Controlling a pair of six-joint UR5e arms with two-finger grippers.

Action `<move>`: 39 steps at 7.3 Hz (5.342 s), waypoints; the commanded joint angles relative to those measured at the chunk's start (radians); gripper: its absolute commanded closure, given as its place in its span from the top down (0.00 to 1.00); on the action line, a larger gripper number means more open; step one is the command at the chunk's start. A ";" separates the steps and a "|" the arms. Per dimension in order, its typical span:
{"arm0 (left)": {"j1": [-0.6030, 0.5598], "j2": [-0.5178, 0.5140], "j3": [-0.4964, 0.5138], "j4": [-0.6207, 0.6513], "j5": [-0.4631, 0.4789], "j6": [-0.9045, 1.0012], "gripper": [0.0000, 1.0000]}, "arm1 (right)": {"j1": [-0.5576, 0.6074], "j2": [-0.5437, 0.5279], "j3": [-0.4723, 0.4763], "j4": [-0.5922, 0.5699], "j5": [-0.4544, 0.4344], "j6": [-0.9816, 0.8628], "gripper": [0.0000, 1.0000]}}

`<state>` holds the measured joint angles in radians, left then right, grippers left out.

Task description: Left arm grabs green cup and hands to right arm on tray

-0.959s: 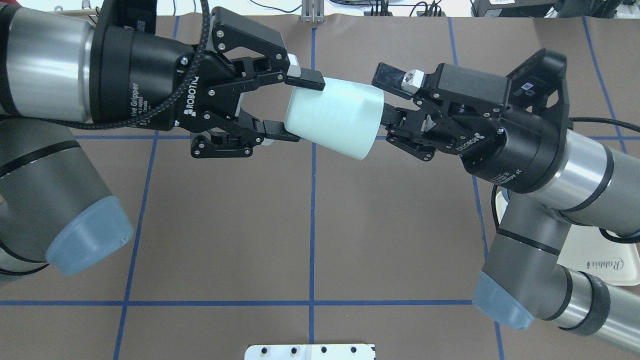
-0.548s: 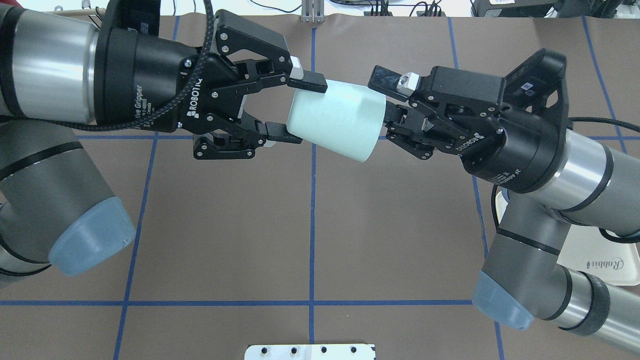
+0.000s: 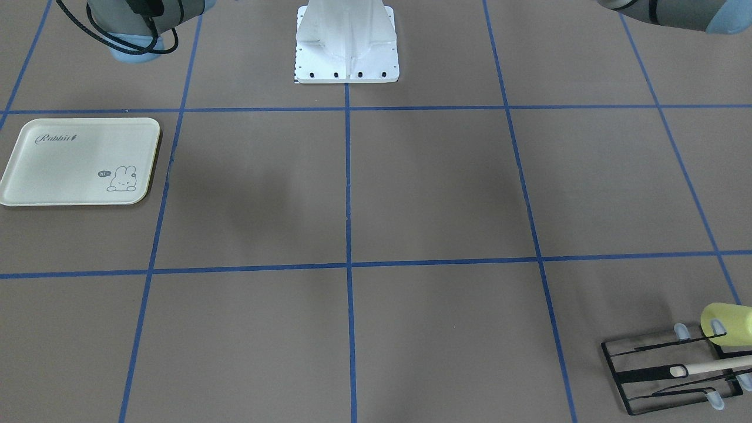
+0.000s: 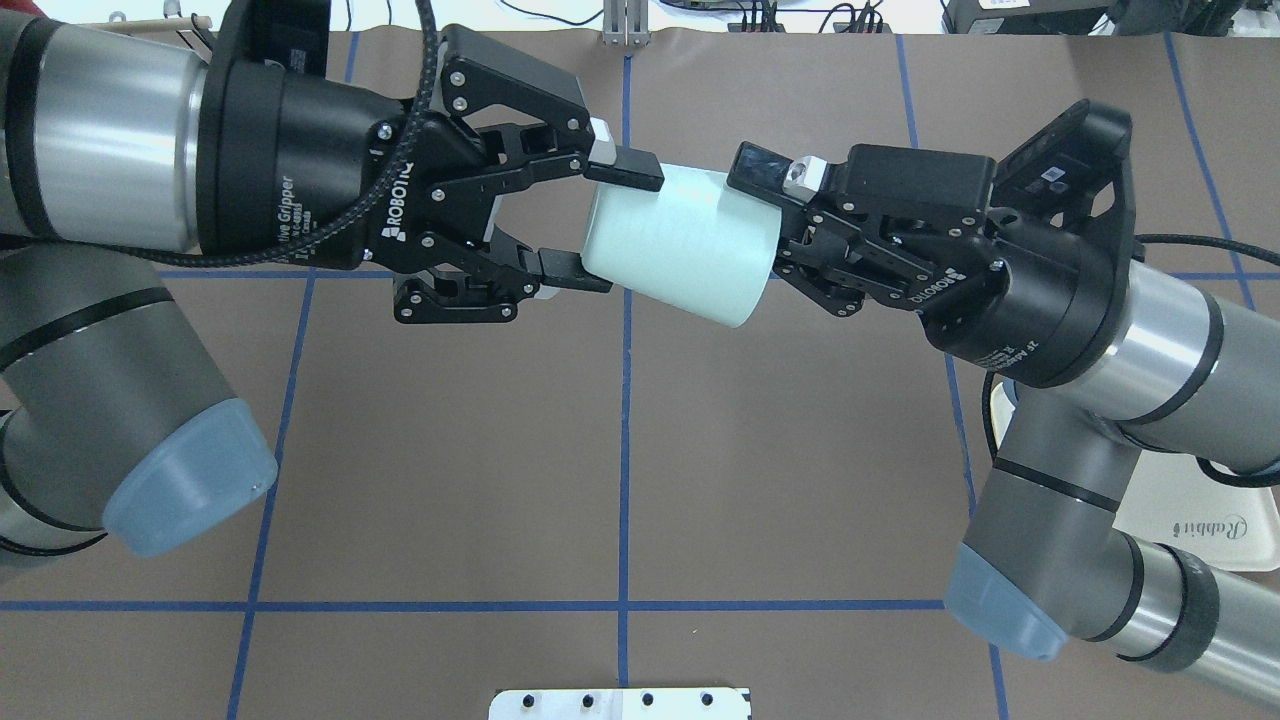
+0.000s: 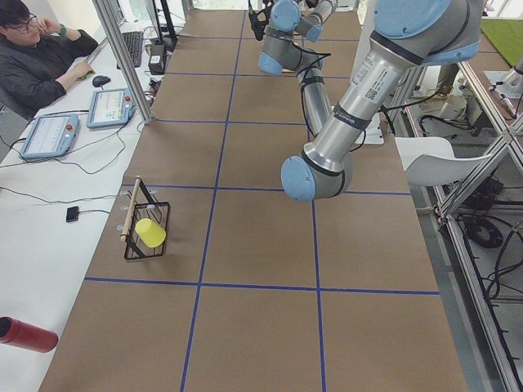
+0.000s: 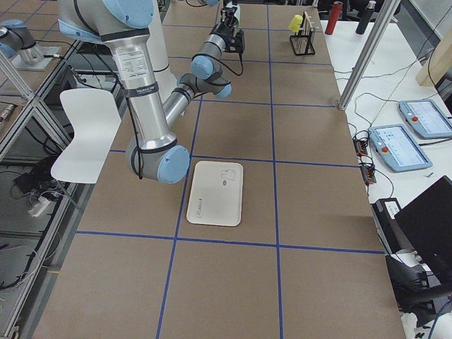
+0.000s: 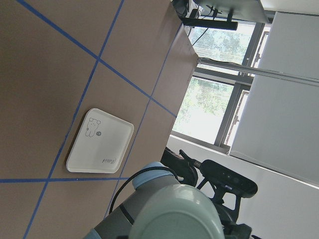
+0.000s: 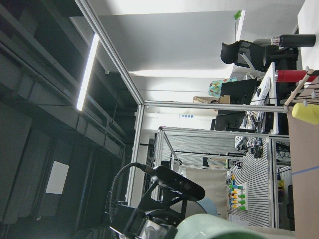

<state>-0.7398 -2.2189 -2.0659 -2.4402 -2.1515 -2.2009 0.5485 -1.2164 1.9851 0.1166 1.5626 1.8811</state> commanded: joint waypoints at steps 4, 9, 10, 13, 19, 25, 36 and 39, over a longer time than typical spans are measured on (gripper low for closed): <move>-0.001 -0.018 -0.003 0.001 -0.007 0.092 1.00 | -0.004 -0.003 -0.003 -0.002 -0.001 -0.007 0.00; -0.036 0.068 -0.008 0.013 -0.048 0.251 1.00 | 0.083 -0.052 -0.006 -0.113 0.045 -0.010 0.00; -0.064 0.097 -0.002 0.017 -0.047 0.330 1.00 | 0.155 -0.051 -0.005 -0.224 0.130 -0.010 0.00; -0.159 0.228 0.004 0.176 -0.048 0.688 1.00 | 0.414 -0.051 -0.008 -0.600 0.447 -0.084 0.00; -0.422 0.461 0.007 0.793 -0.034 1.763 1.00 | 0.749 -0.196 -0.037 -1.170 0.798 -0.861 0.00; -0.781 0.667 0.310 0.890 -0.152 2.225 1.00 | 0.890 -0.247 -0.057 -1.640 0.801 -1.556 0.00; -0.891 0.891 0.221 0.891 -0.217 2.248 1.00 | 0.539 -0.570 0.100 -1.394 0.574 -1.197 0.00; -0.891 0.889 0.221 0.888 -0.217 2.250 1.00 | 0.299 -0.719 0.100 -1.145 0.382 -0.915 0.00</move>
<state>-1.6307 -1.3296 -1.8447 -1.5516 -2.3685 0.0489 0.9481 -1.8774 2.0840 -1.1173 2.0279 0.8573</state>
